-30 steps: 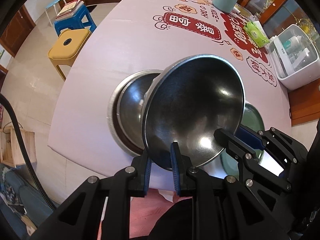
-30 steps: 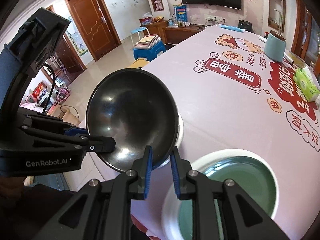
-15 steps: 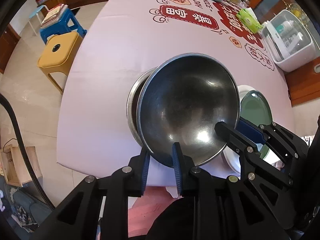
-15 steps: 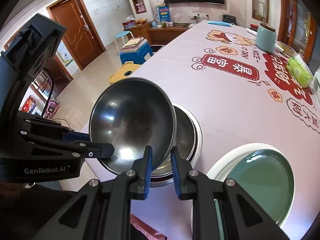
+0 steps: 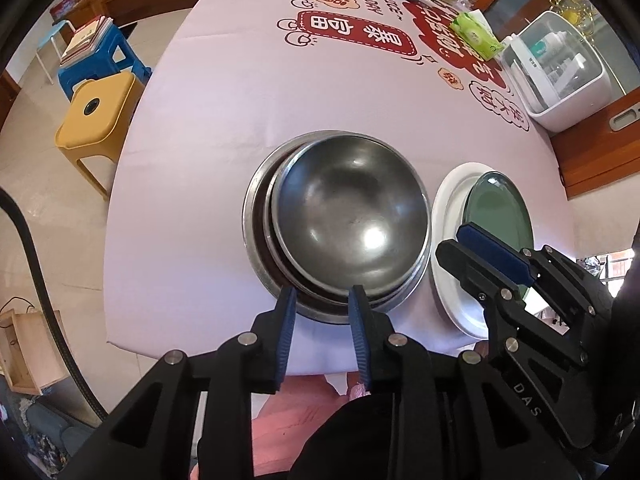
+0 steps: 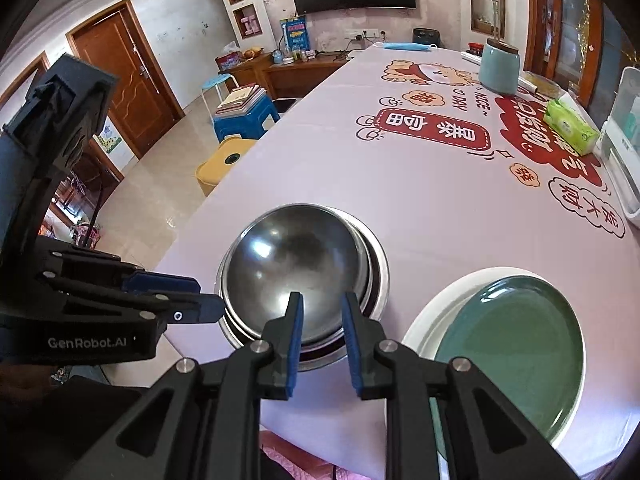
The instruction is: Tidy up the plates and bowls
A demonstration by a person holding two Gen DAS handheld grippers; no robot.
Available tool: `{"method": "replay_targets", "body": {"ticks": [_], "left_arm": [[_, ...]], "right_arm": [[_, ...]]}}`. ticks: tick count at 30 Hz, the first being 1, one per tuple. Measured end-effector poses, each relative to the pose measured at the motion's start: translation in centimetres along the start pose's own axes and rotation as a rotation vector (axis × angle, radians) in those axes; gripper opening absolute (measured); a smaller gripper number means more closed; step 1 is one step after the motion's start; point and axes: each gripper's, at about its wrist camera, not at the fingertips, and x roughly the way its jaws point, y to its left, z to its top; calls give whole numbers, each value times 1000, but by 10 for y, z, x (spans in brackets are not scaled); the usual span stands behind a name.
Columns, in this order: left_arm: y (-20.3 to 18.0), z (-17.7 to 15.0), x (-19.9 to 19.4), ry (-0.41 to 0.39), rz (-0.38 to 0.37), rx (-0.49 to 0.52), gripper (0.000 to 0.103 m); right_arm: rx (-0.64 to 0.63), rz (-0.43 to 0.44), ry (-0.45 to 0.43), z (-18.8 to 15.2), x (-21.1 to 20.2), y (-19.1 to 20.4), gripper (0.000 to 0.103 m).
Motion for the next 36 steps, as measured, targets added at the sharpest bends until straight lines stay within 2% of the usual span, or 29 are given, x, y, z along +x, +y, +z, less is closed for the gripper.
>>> {"method": "replay_targets", "body": {"ticks": [5, 13, 18, 23, 26, 30, 32, 34, 36], "left_arm": [[1, -2, -4, -24, -9, -4, 26], [6, -4, -18, -121, -11, 6, 30], [14, -3, -26, -207, -10, 14, 32], [24, -4, -29, -261, -7, 11, 47], [28, -4, -25, -256, -13, 9, 50], [32, -3, -14, -229, -28, 7, 59], [34, -3, -10, -217, -27, 9, 63], [35, -2, -4, -203, -24, 8, 69], [38, 0, 2, -185, -28, 5, 71]], "right_arm": [[49, 11, -7, -1, -2, -8, 21], [187, 74, -5, -7, -1, -31, 21], [287, 120, 24, -14, 4, -47, 30], [393, 177, 57, -22, 9, -64, 34], [445, 201, 82, -27, 14, -71, 41], [484, 233, 107, -30, 19, -76, 44], [496, 253, 120, -29, 22, -78, 55], [511, 272, 127, -29, 24, -79, 62], [533, 295, 141, -29, 28, -81, 63]]}}
